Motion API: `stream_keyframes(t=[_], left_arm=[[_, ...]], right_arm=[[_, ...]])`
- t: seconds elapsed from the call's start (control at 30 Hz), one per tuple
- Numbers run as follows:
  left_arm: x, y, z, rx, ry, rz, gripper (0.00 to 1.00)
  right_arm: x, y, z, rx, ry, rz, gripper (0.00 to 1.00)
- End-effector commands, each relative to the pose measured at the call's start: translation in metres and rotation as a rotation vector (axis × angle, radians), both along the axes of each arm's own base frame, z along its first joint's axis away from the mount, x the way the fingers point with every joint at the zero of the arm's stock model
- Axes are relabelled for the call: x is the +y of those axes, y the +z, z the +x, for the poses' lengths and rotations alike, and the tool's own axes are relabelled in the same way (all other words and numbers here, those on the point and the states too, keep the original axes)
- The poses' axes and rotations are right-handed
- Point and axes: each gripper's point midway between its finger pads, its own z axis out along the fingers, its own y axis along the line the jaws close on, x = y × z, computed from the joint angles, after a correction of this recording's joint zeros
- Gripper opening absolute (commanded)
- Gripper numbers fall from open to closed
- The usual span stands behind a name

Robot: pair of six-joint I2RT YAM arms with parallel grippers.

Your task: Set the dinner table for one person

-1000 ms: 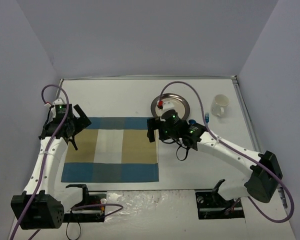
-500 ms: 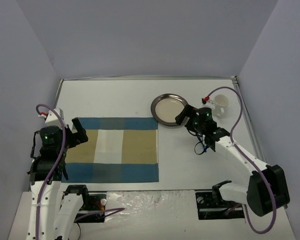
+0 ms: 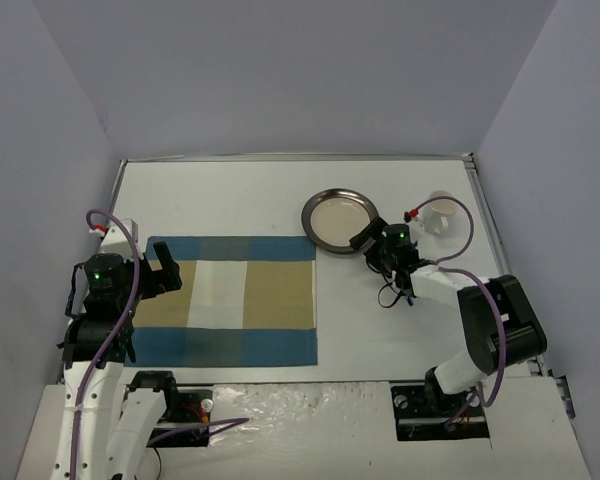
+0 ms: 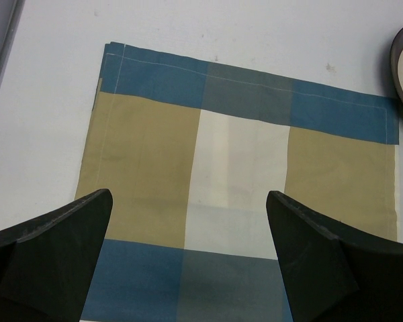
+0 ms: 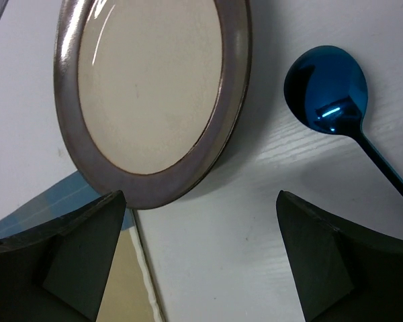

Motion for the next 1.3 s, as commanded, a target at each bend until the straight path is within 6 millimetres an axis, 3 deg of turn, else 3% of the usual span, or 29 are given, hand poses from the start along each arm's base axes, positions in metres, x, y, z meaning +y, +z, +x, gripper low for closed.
stream_keyframes(t=[0.0, 0.2, 0.5, 0.77, 0.93, 0.97, 1.27], left_arm=[[0.005, 0.016, 0.009, -0.065, 0.01, 0.036, 0.97], [0.007, 0.015, 0.008, -0.061, 0.017, 0.043, 0.97], [0.008, 0.015, 0.009, -0.059, 0.023, 0.049, 0.97], [0.009, 0.014, 0.009, -0.056, 0.024, 0.053, 0.97], [0.009, 0.014, 0.008, -0.056, 0.024, 0.054, 0.97], [0.009, 0.014, 0.008, -0.056, 0.025, 0.055, 0.97], [0.01, 0.013, 0.009, -0.051, 0.026, 0.055, 0.97]], right_arm=[[0.002, 0.026, 0.041, -0.128, -0.105, 0.073, 0.88], [0.006, 0.013, 0.054, -0.124, -0.129, 0.099, 0.84], [0.009, -0.004, 0.062, -0.093, -0.156, 0.118, 0.57], [0.005, -0.005, 0.062, -0.105, -0.191, 0.144, 0.29], [0.003, 0.012, 0.062, -0.147, -0.2, 0.162, 0.03], [0.003, 0.013, 0.062, -0.149, -0.2, 0.162, 0.03], [0.004, 0.103, 0.063, -0.38, -0.154, 0.32, 0.0]])
